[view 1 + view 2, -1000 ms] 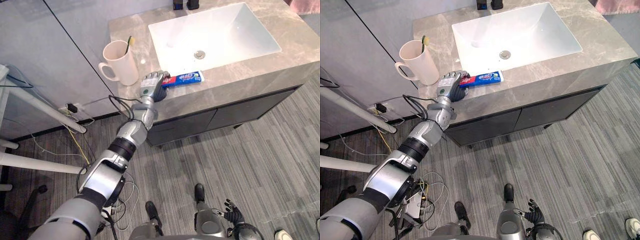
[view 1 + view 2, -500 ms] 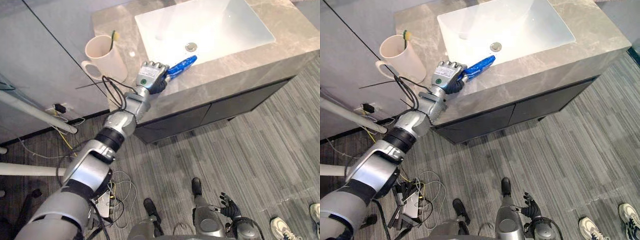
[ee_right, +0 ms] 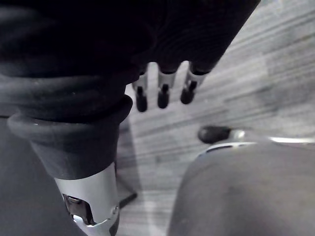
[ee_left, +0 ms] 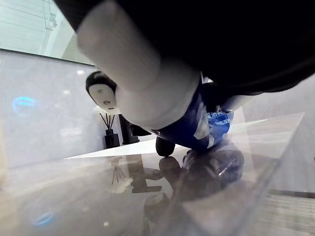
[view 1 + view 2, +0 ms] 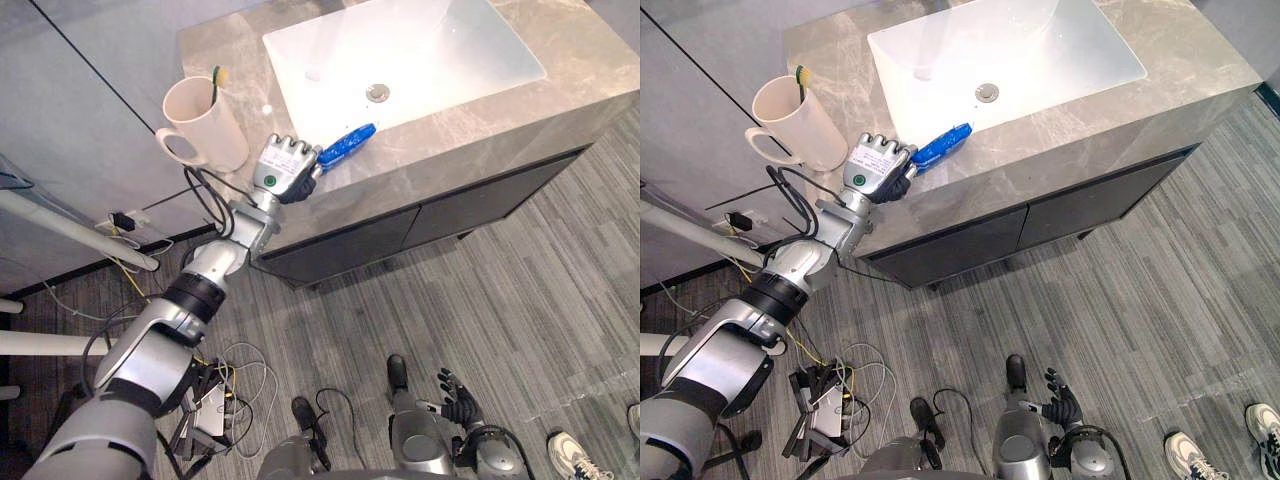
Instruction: Organize washtable
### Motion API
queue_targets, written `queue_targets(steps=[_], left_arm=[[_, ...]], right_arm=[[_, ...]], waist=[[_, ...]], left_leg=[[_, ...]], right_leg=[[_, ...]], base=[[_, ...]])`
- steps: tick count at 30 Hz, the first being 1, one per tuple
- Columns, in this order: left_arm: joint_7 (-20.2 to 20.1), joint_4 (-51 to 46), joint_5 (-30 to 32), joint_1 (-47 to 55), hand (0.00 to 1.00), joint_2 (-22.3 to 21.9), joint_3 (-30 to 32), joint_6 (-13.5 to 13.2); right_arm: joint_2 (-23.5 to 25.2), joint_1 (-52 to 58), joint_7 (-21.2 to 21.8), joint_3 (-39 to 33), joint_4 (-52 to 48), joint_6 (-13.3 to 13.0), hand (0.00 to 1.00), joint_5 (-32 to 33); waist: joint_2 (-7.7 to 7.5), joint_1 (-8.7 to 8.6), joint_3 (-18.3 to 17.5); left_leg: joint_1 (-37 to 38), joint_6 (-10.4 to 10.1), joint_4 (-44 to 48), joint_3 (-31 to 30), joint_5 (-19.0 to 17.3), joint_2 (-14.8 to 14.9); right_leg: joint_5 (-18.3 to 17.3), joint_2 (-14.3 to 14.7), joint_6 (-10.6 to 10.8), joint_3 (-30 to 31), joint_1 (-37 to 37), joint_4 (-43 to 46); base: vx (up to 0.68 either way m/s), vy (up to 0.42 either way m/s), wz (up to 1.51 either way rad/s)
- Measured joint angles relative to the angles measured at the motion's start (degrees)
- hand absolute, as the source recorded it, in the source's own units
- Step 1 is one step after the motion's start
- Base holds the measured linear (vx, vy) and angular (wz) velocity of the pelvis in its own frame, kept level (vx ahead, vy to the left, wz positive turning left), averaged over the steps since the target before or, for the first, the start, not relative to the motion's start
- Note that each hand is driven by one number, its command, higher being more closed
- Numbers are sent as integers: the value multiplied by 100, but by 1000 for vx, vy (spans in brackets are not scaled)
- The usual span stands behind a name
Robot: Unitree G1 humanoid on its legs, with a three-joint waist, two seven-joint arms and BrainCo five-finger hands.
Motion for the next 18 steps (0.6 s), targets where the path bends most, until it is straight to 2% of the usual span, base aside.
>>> queue_targets(steps=[4, 7, 11, 13, 16, 18], left_arm=[[-47, -269, -7, 446, 100, 5, 321, 54], [-194, -636, -19, 855, 100, -110, 651, 146], [-279, -1117, -145, 1308, 100, -540, 865, 213], [-277, -1253, -254, 1435, 100, -650, 879, 222], [-237, -1421, -274, 1624, 100, -793, 1102, 314], [-153, -1465, -355, 1647, 100, -845, 1108, 323]], right_arm=[[102, 48, -8, 1, -447, -22, 0, 123], [387, 93, -24, 2, -795, -21, 0, 271], [670, 355, -114, -14, -1520, -20, 0, 446], [715, 424, -117, -24, -1900, -17, 0, 611], [733, 505, -57, 16, -2843, -21, 0, 1101], [706, 627, 260, 30, -3715, -61, 0, 1886]], waist=[[0, 16, -13], [16, 43, -127], [-27, 319, -353], [-78, 349, -395], [-198, 366, -510], [-279, 476, -596]], left_leg=[[77, 0, -1, -9, 2, 0], [79, 1, -5, -18, 3, 0], [92, 1, -8, -26, 3, -9], [145, 2, -6, -72, 3, -12], [181, 4, 3, -92, 2, -35], [195, 5, 4, -87, 3, -47]], right_leg=[[-1, 0, -2, -13, 77, 0], [0, 0, -3, -34, 84, -4], [0, -5, -3, -10, 108, -9], [0, -11, -2, -43, 195, -10], [-5, -43, 6, -54, 244, -10], [-4, -55, 9, -33, 246, -8]], base=[[-9, -5, 0], [0, 0, 0], [1, -3, 1], [-12, -10, 9], [-48, -9, 5], [-57, -10, -2]])
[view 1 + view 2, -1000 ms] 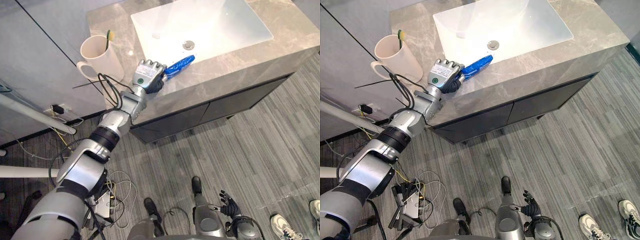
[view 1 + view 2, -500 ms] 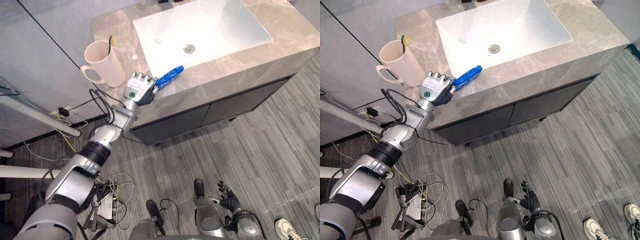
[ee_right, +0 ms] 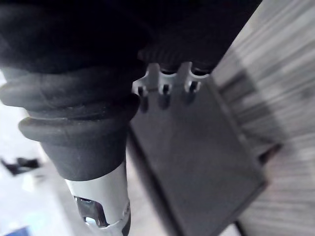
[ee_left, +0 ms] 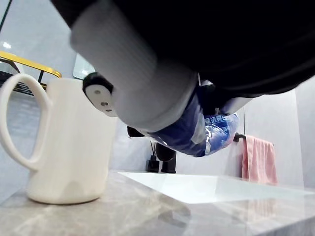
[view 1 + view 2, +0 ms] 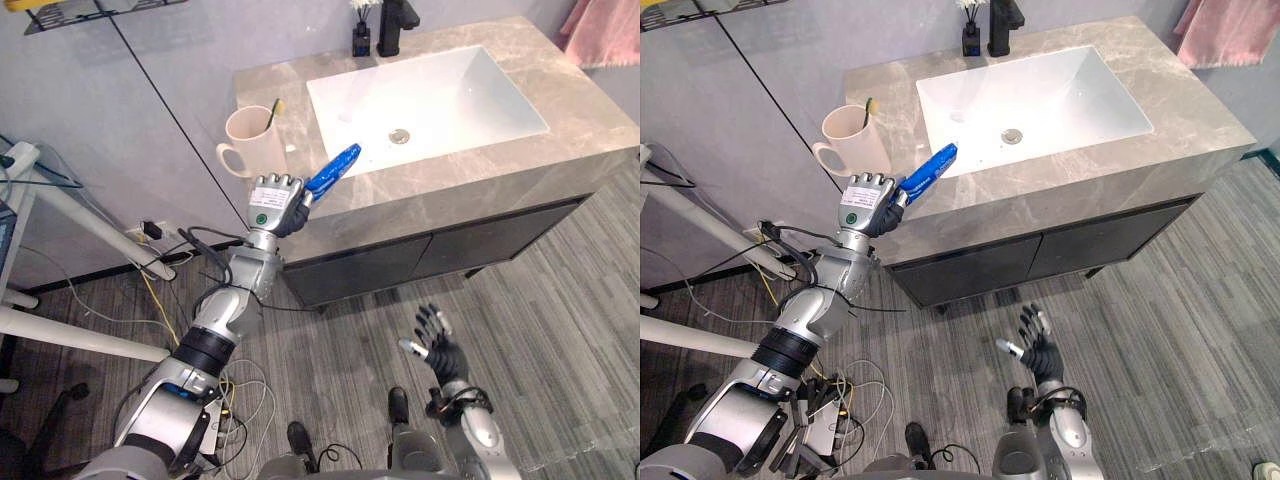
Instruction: Organize washtable
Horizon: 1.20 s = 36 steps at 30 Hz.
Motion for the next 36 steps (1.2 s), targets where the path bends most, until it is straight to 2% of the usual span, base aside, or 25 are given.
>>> queue_targets(steps=[3, 4, 6, 10, 13, 15, 19, 22, 29, 32, 36], left_arm=[[5, -129, -63, 32, 100, -18, 1, -6], [6, -192, -112, 35, 100, -70, 1, -22], [6, -210, -111, 35, 100, -143, 0, -25], [2, -210, -110, 34, 100, -315, -76, -26], [4, -210, -111, 30, 100, -450, -227, -29], [7, -210, -111, 23, 100, -470, -426, -40], [7, -238, -116, 23, 100, -539, -585, -61], [7, -655, -153, 48, 100, -514, -772, -160], [-13, -1374, -583, 383, 100, -498, -1310, -856], [-130, -1487, -745, 544, 100, -372, -1409, -930], [-316, -1753, -1014, 912, 100, -147, -1713, -1095]], right_arm=[[-2, 44, 383, 130, -646, -67, 0, 976], [-2, 39, 610, 260, -1016, -104, 0, 1529], [7, 29, 757, 367, -1245, -131, 0, 1904], [8, -25, 758, 622, -1721, -198, 0, 2648], [8, -163, 696, 673, -1979, -412, 0, 3007], [8, -347, 464, 693, -2116, -617, 0, 3352], [7, -546, 143, 537, -2144, -783, 0, 3544], [-1, -744, -126, 236, -2144, -856, 0, 3562], [-241, -1092, -367, -224, -2140, -1077, 0, 3751], [-246, -1226, -380, -275, -2080, -1124, 0, 3958], [-270, -1273, -410, -272, -1905, -1131, 0, 4072]], waist=[[-57, 15, -57], [-58, 23, -67], [-59, 28, -85], [-60, 40, -154], [-61, 60, -285], [-60, 123, -379], [-61, 161, -434], [-63, 198, -443], [-64, 299, -619], [-72, 318, -636], [-113, 432, -758]], left_leg=[[11, 6, -2, -15, 5, 4], [33, 9, -9, -34, 8, 1], [35, 9, -15, -36, 8, 2], [41, 20, -56, -43, 18, -2], [55, 20, -85, -41, 18, -3], [69, 20, -89, -40, 18, -3], [107, 35, -88, -90, 31, -9], [134, 44, -93, -98, 37, -20], [135, 49, -126, -160, 56, -38], [151, 56, -244, -232, 140, -57], [171, 58, -310, -246, 165, -72]], right_leg=[[0, 8, 0, -21, 17, 7], [0, 7, 0, -43, 42, 11], [0, 8, 0, -48, 43, 11], [0, 12, 0, -79, 41, 8], [0, 16, 1, -91, 41, 6], [0, 16, 1, -93, 52, 5], [-3, 8, 6, -118, 128, 6], [-9, -6, 14, -126, 162, 8], [-26, -20, 37, -223, 186, 8], [-35, -27, 49, -268, 198, 7], [-60, -36, 83, -281, 199, 9]], base=[[-22, -12, 2], [-23, -22, 5], [-8, -10, 2], [0, 0, 0], [0, 0, 0], [0, 0, 0], [-25, -11, 5], [-51, -16, 4], [-8, -11, 4], [-18, -12, 13], [-3, -3, 2]])
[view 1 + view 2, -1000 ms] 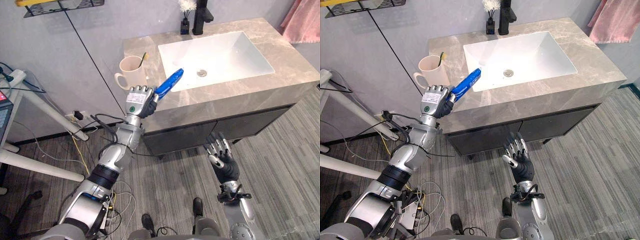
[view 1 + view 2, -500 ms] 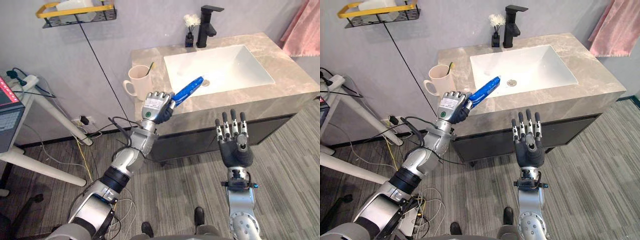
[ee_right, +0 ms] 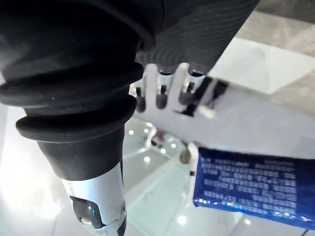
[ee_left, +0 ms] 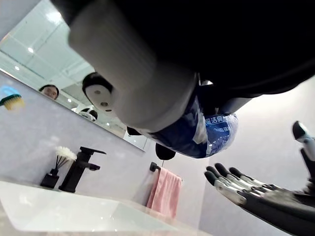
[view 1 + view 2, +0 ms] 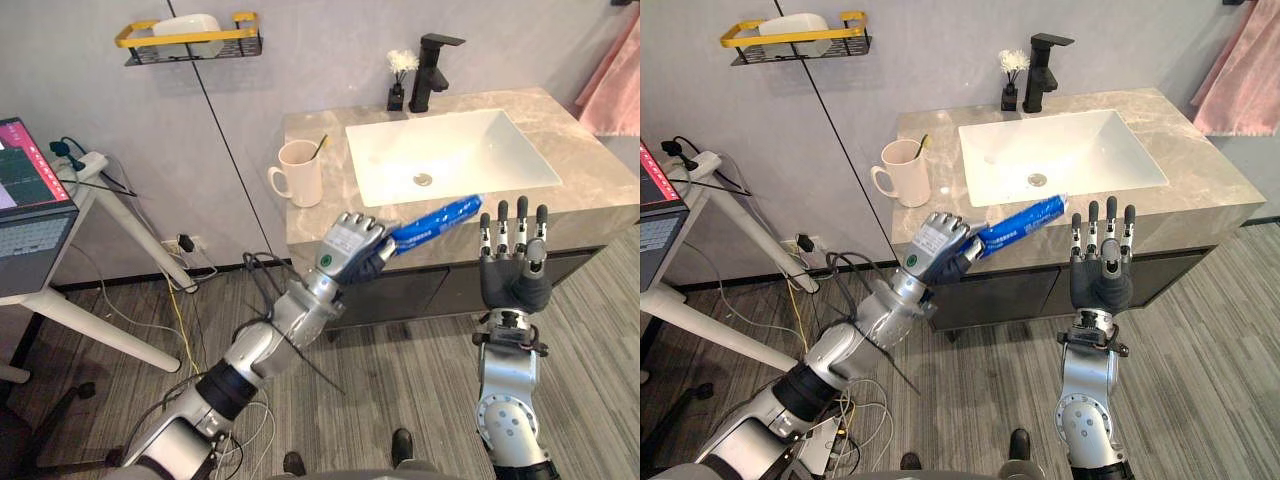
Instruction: Organize washtable
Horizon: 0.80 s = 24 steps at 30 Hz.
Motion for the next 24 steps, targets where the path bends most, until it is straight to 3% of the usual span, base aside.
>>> queue_targets(steps=[7, 14, 24], left_arm=[[-357, -78, -294, 116, 100, 104, -494, -248], [-416, -77, -517, 121, 100, 180, -580, -253], [-442, -77, -514, 119, 100, 292, -579, -269]], right_arm=[[-125, -124, -42, 298, 4, 5, 0, 114], [-285, -111, 35, 737, -49, 12, 0, 436], [-1213, 310, 479, 1143, -528, 546, 0, 787]], waist=[[-146, 45, -104], [-217, 45, -121], [-332, 48, -115]], left_leg=[[5, 10, -99, -96, 47, -23], [10, 9, -149, -120, 69, -24], [7, 8, -159, -123, 69, -21]], right_leg=[[-24, -17, 24, -104, 24, -2], [-30, -12, 25, -128, 23, -5], [-35, -9, 30, -132, 23, -8]], base=[[-6, -8, 7], [-2, -3, 2], [0, 0, 0]])
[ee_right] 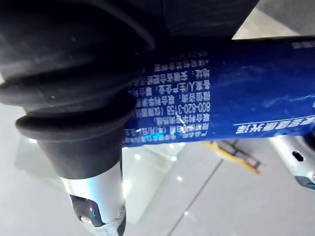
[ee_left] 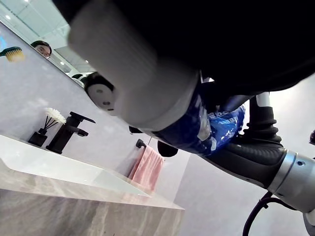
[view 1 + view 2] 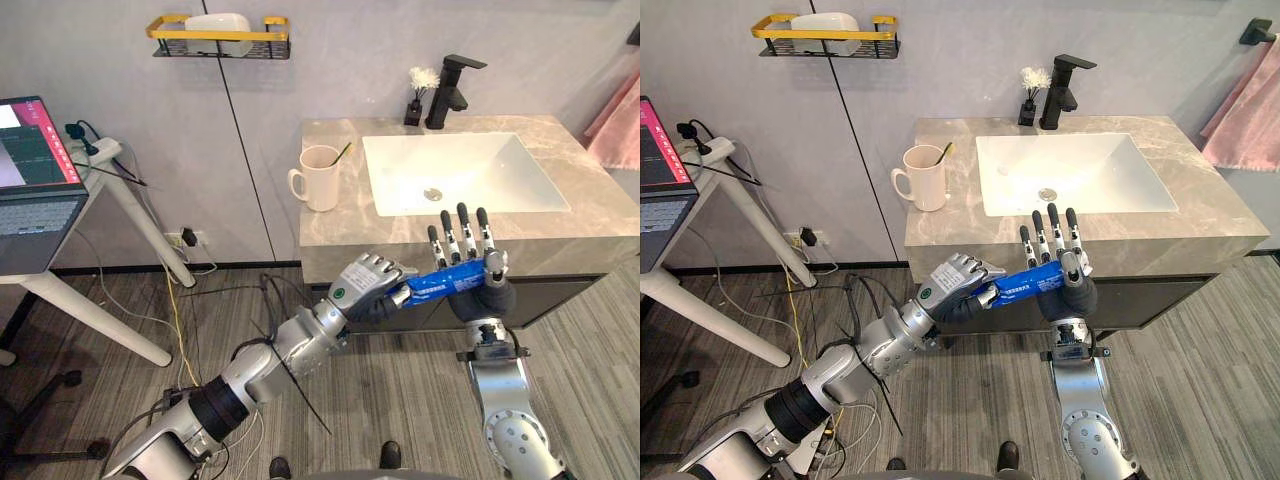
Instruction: Organize washtable
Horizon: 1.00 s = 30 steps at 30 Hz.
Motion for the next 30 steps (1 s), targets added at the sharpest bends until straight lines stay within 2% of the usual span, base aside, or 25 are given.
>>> queue_targets(steps=[1, 2, 5, 8, 13, 16, 22, 23, 28, 30], left_arm=[[-2, 0, 1, 0, 100, 6, 0, 0], [-3, 0, 1, 0, 100, 31, 1, 0], [-10, 0, 2, 0, 100, 96, 35, -3], [-62, -1, 1, 23, 100, 91, 126, -46], [-119, -96, -6, 469, 100, -102, 437, -132], [-129, -98, -151, 720, 100, -291, 492, -155], [-327, -73, -536, 1011, 100, -789, 731, -112], [-375, -70, -669, 1092, 0, -916, 813, -102], [-396, 101, -1357, 1170, 0, -1285, 1044, 61], [-382, 132, -1624, 1315, 0, -1529, 1368, 190]], right_arm=[[-50, 39, 45, 1, -9, 21, 0, 1], [-112, 59, 71, 2, -12, 72, 100, 1], [-185, 63, 159, 7, -14, 233, 100, 1], [-161, 62, 179, -5, -25, 241, 100, -69], [385, 60, 137, -151, -24, 250, 100, -660], [769, 2, -137, -257, -24, 245, 100, -1215], [1219, -229, -645, -401, -23, 243, 100, -2154], [1290, -291, -744, -405, -22, 243, 100, -2328], [1506, -592, -1102, -754, 40, 243, 100, -2994], [1565, -756, -1240, -1074, 98, 241, 100, -3193]], waist=[[-4, 4, 2], [-5, 4, 3], [-8, 8, 5], [-11, 8, 7], [-11, -1, 7], [-11, 2, 7], [-10, 8, 7], [-10, -2, 7], [-10, 32, 7], [-10, 26, 8]], left_leg=[[-1, 0, 0, 0, 0, 0], [0, 0, 0, -1, 0, 1], [-1, 0, 0, -2, 0, 1], [0, 0, -2, -5, 0, 1], [7, -1, -13, -5, -1, 4], [13, 0, -13, -6, 0, 3], [91, 0, -21, -17, 0, 5], [121, 0, -23, -24, -1, 9], [165, 2, -31, -52, 1, -1], [219, 1, -40, -104, 1, -2]], right_leg=[[-1, 0, 1, -1, 0, 0], [-1, 0, 1, -1, 0, 0], [-3, 0, 1, -4, 0, 2], [-12, 0, -3, -7, -1, 8], [-29, 6, -7, -7, -6, 14], [-36, 5, -8, -7, -6, 23], [-85, 3, -23, -15, 44, 82], [-133, -1, -8, -17, 46, 156], [-175, -21, -10, -41, 73, 229], [-194, -23, -2, -100, 157, 228]], base=[[0, 0, 0], [0, 0, 0], [0, 0, 0], [0, 0, 0], [0, 0, 0], [0, 0, 0], [0, 0, 0], [-8, -5, 3], [-10, -5, 3], [0, -12, 11]])
